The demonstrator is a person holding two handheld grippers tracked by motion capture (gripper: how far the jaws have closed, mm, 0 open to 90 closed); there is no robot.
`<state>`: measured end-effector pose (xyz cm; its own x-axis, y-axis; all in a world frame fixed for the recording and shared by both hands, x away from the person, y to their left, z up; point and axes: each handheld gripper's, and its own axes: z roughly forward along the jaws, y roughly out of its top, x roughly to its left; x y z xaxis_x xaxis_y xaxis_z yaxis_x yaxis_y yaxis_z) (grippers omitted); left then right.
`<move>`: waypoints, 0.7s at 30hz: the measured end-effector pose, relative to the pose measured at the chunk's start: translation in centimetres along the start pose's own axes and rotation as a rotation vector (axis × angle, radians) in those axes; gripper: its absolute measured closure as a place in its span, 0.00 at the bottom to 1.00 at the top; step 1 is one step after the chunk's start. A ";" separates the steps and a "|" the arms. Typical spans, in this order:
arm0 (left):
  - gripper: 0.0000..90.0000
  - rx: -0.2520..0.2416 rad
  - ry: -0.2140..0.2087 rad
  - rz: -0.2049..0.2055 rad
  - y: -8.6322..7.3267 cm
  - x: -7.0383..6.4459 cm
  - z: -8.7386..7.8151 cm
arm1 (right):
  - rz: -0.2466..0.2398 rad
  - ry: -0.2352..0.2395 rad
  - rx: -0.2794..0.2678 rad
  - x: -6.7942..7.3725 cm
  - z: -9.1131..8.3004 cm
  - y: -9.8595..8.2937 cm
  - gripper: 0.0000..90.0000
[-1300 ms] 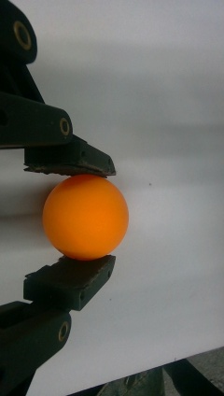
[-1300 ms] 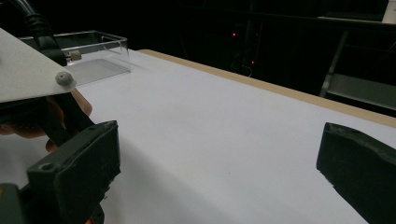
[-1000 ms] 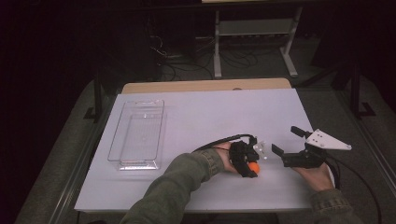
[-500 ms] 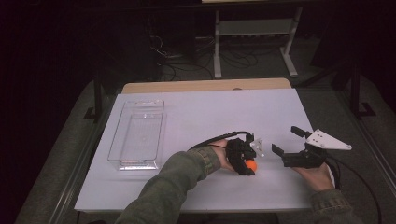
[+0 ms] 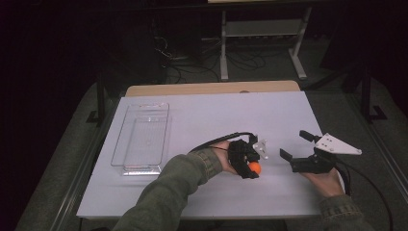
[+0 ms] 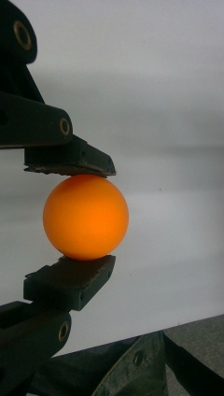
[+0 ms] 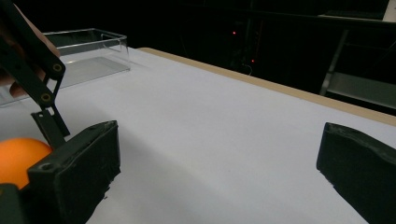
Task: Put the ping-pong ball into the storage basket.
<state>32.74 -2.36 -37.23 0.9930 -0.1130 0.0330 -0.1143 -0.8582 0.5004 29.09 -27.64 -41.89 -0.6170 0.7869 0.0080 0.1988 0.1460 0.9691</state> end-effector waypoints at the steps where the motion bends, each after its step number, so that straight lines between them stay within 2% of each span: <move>1: 0.56 -0.003 0.003 -0.001 0.0 0.0 -0.2 | 0.000 0.000 0.000 0.0 0.0 0.0 0.00; 21: 0.56 -0.019 0.052 -0.018 -1.0 0.3 -3.3 | -0.005 -0.002 0.001 0.0 0.1 0.0 0.00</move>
<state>33.25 0.13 -34.88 0.9951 -0.0708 0.0685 -0.0961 -0.8504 0.5173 29.14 -27.61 -41.95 -0.6167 0.7872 0.0026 0.1962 0.1505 0.9690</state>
